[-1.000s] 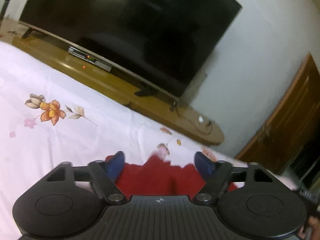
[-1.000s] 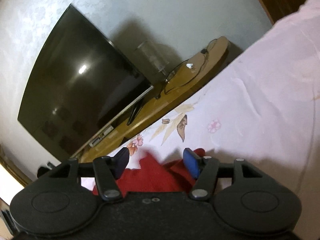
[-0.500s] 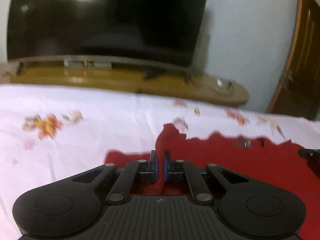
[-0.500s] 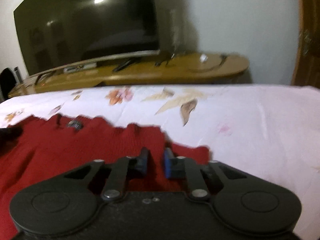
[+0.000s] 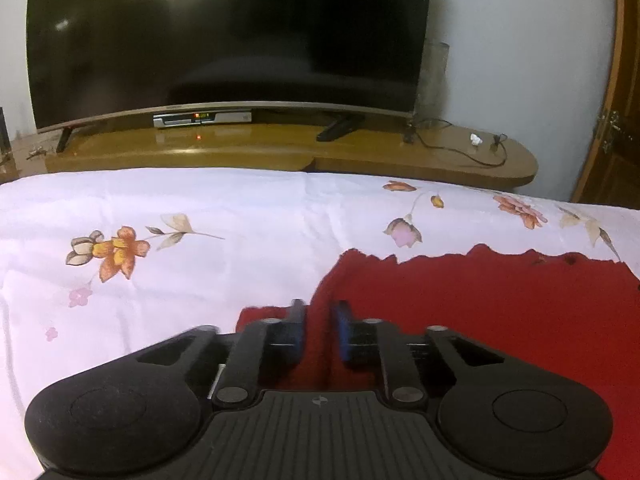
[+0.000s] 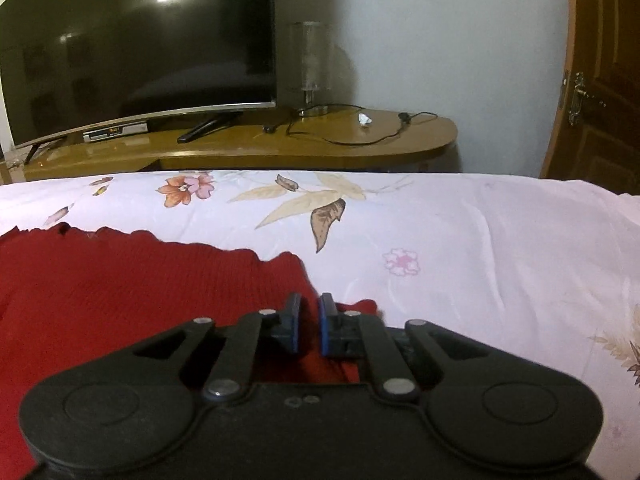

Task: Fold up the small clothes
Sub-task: 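Open both grippers to release the folded end, then smooth the folded red sweater flat with both open grippers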

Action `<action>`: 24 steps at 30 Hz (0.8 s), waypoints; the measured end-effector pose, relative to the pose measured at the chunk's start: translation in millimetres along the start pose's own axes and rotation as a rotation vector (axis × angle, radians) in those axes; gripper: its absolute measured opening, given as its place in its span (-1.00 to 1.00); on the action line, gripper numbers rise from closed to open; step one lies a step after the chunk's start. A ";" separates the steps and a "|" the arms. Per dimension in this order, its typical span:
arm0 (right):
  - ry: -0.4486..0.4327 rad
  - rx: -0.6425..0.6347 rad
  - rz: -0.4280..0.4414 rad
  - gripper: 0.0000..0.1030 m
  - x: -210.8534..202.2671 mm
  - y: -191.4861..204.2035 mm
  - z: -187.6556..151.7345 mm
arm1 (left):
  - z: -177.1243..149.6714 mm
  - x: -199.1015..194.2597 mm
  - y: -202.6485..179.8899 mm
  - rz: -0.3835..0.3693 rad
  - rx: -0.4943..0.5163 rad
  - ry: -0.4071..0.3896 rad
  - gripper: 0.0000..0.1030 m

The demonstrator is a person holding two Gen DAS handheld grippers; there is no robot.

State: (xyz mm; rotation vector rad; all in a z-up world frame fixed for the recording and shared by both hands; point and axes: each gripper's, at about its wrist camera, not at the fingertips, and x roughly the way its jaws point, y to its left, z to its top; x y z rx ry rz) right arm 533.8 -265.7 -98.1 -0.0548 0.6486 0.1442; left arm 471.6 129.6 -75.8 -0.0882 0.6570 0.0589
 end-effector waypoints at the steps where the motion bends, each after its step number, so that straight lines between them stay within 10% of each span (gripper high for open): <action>1: -0.001 0.000 0.008 -0.65 -2.5 -2.1 0.6 | 0.8 -3.9 5.4 -0.006 -0.015 -0.002 -0.15; 5: -0.102 0.026 0.046 -0.40 -37.9 -6.3 4.8 | 0.7 -40.3 4.2 0.015 -0.038 -0.119 0.34; 8: -0.107 0.009 0.199 -0.13 -51.5 13.1 10.8 | 5.2 -57.6 -29.5 -0.094 0.007 -0.182 0.34; 14: -0.007 -0.077 0.270 -0.16 -19.9 85.5 10.9 | -16.5 -27.6 -105.9 -0.206 0.167 -0.038 0.34; 24: 0.023 -0.122 0.192 -0.32 -36.6 -5.8 -11.6 | -36.2 -43.5 -4.0 -0.128 0.135 -0.009 0.36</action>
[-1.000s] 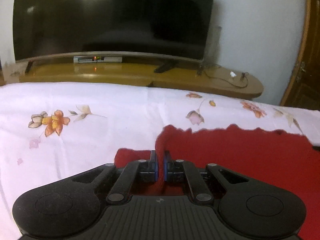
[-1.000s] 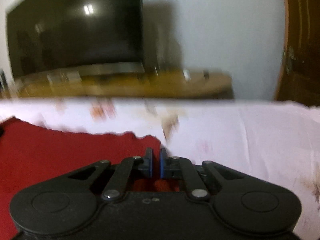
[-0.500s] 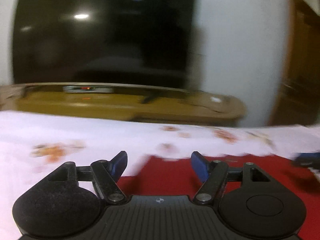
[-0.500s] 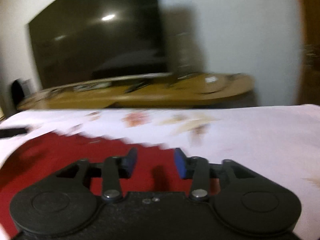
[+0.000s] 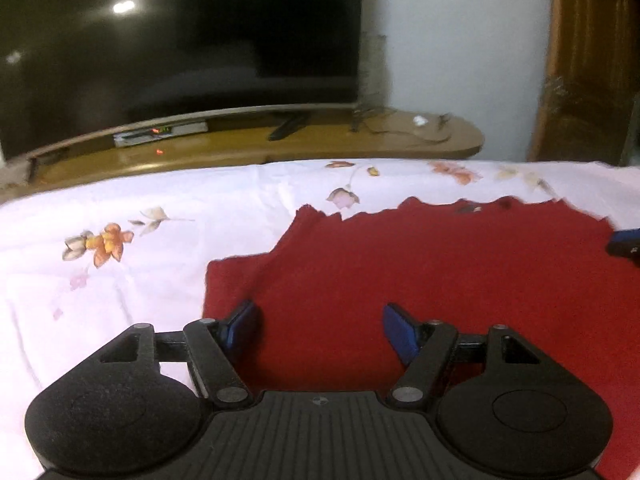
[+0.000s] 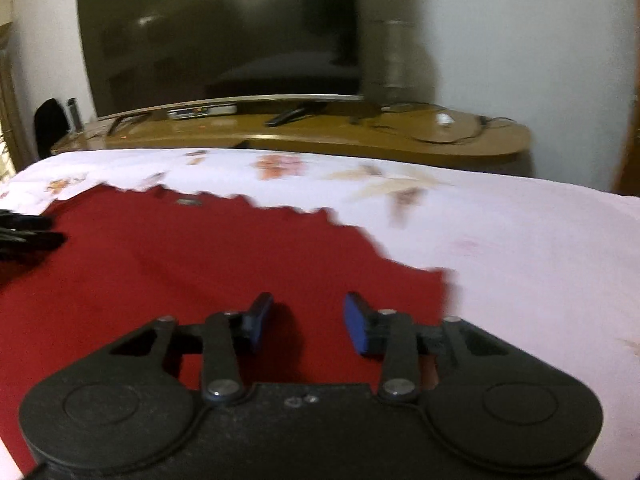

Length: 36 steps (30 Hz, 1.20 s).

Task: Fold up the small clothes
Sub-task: 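Smooth the folded red sweater flat with both open grippers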

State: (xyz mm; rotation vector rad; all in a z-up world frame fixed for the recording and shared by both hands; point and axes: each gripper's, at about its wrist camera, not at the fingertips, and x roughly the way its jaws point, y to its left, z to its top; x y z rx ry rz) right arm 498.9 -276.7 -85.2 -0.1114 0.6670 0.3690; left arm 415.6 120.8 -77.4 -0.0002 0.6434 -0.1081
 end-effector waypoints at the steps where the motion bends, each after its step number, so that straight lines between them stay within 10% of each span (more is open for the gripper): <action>1: 0.001 0.002 -0.021 -0.31 -3.0 -7.2 -3.7 | 0.0 -1.9 -1.3 0.002 0.015 0.000 0.36; 4: 0.002 0.064 -0.001 -0.30 -12.2 -9.3 -1.8 | 5.9 -8.8 -16.8 0.064 0.037 -0.025 0.37; 8: -0.126 0.053 0.036 -0.11 -49.6 28.1 5.5 | 12.0 -44.0 -58.4 -0.034 0.021 -0.119 0.37; 13: -0.055 -0.098 0.155 -0.19 -45.5 106.1 -17.0 | -7.6 -38.0 -109.0 -0.084 0.097 -0.041 0.37; 23: -0.003 -0.110 0.024 -0.20 -67.8 61.4 -57.2 | -48.1 -65.9 -39.4 -0.025 0.024 -0.019 0.62; 32: -0.074 -0.061 0.068 -0.17 -102.6 100.3 -50.0 | -40.7 -89.5 -84.0 -0.027 0.035 -0.059 0.62; 36: 0.044 -0.080 0.036 -0.18 -79.9 114.3 -69.9 | -63.2 -76.3 -76.8 0.005 0.021 0.007 0.62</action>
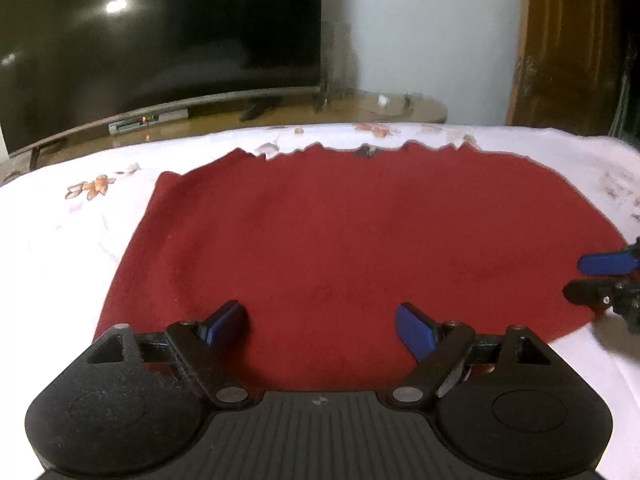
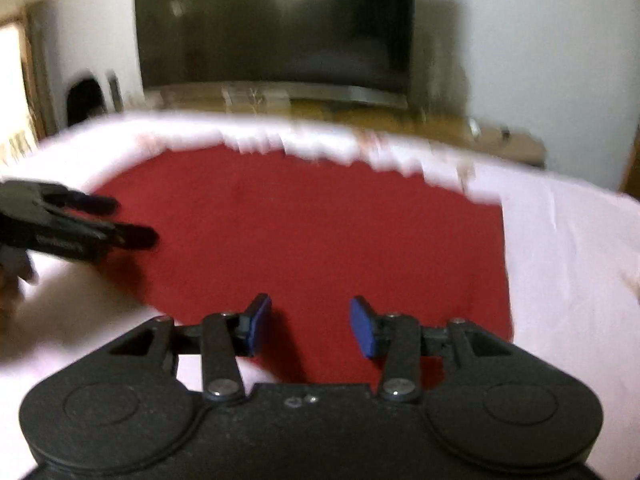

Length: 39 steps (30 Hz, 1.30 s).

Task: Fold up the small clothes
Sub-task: 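Smooth the folded red sweater flat with both open grippers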

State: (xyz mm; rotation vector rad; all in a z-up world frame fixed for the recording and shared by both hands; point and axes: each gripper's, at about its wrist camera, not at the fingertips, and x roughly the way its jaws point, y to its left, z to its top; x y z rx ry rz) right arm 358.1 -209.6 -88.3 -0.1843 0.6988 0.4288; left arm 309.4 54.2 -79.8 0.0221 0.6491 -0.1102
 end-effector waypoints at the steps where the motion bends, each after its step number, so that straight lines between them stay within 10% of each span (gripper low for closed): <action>1: -0.016 0.024 0.007 -0.18 -1.5 -5.4 -5.6 | -1.0 -3.3 2.7 0.006 -0.003 0.006 0.62; 39: 0.019 0.220 -0.125 -0.15 -33.9 -43.2 -18.4 | -36.5 -56.4 45.4 0.064 -0.147 0.088 0.81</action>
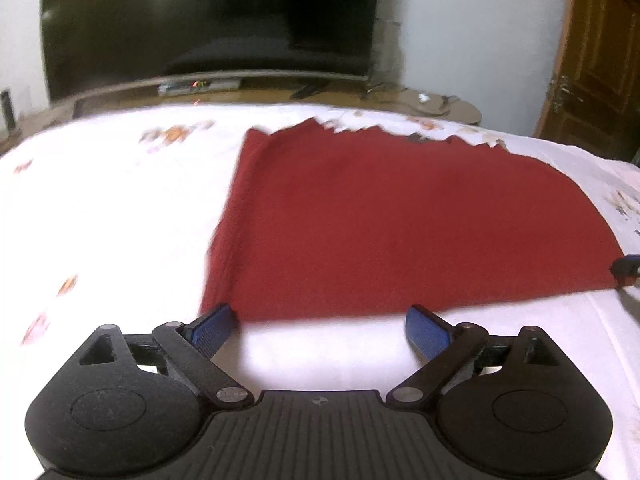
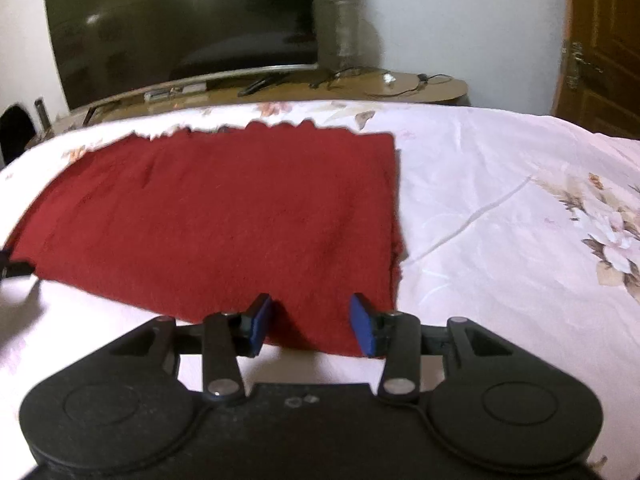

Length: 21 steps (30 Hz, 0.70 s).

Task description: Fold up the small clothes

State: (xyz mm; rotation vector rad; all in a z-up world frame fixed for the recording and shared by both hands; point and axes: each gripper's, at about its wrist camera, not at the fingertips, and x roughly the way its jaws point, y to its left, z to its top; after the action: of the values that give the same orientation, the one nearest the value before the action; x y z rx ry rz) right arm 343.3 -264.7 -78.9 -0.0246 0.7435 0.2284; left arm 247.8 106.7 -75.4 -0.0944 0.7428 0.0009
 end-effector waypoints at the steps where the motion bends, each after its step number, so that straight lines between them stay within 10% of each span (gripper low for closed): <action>1: -0.019 0.009 0.000 -0.15 -7.2 -0.5 -0.7 | -3.8 -3.8 7.7 0.003 -0.045 0.016 0.81; 11: -0.097 0.067 0.043 -0.15 -48.7 10.2 -7.7 | -27.1 -6.9 58.4 -0.275 -0.683 -0.002 0.81; 21: -0.118 0.108 0.084 -0.16 -52.4 33.4 5.9 | -49.3 -3.5 39.8 -0.292 -0.869 -0.061 0.80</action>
State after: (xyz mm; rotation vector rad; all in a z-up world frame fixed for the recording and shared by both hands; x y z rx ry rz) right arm 302.7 -241.9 -37.3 0.1216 0.6386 0.2670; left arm 210.5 142.3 -112.6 -1.0256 0.6183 0.0481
